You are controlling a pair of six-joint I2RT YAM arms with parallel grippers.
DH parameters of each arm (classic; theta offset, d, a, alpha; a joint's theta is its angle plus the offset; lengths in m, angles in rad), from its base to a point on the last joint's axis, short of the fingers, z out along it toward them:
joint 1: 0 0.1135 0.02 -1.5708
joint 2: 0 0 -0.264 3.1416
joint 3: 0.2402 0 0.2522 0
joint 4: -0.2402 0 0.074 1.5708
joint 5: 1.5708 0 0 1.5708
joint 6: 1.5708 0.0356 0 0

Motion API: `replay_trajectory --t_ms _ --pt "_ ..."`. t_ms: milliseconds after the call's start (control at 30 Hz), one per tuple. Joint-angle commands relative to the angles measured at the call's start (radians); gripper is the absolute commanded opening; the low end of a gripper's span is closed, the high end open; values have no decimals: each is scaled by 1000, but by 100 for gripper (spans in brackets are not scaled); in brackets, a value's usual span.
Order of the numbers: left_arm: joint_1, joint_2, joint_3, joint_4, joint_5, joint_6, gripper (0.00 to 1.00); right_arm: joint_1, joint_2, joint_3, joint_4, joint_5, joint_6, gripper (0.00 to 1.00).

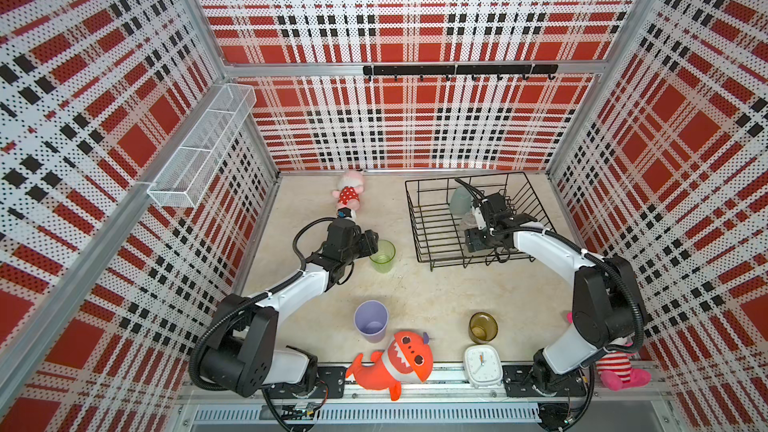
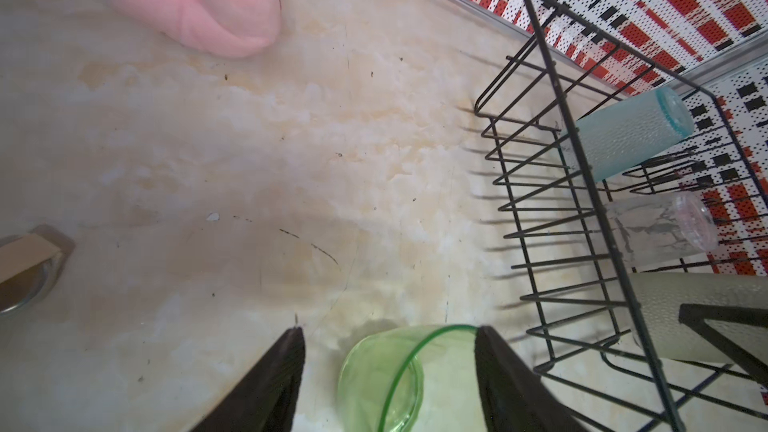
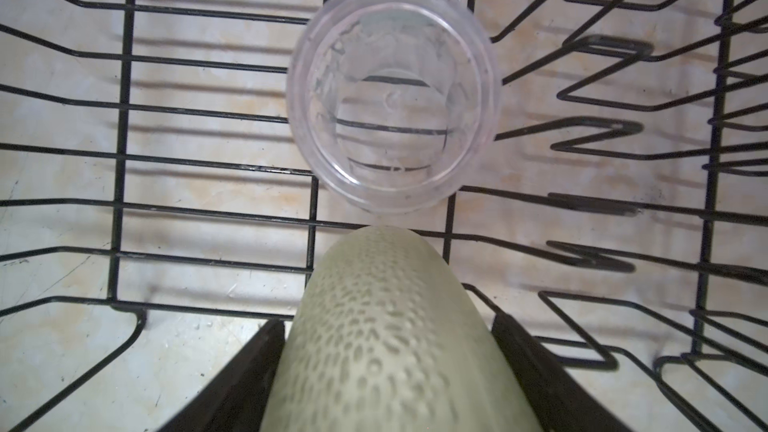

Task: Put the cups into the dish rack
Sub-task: 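Lower the light green cup into the rack and open the right gripper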

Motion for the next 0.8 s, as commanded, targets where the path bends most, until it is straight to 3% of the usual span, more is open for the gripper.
replay_trajectory --t_ms 0,133,400,767 --pt "-10 8 37 -28 16 19 69 2 -35 6 21 5 -1 87" --pt "-12 21 35 -32 8 28 70 2 -84 19 13 20 2 100" --pt "-22 43 76 -76 30 39 70 3 -276 -21 78 50 15 100" --pt "-33 87 116 -137 68 80 70 -3 -582 -181 278 264 77 100"
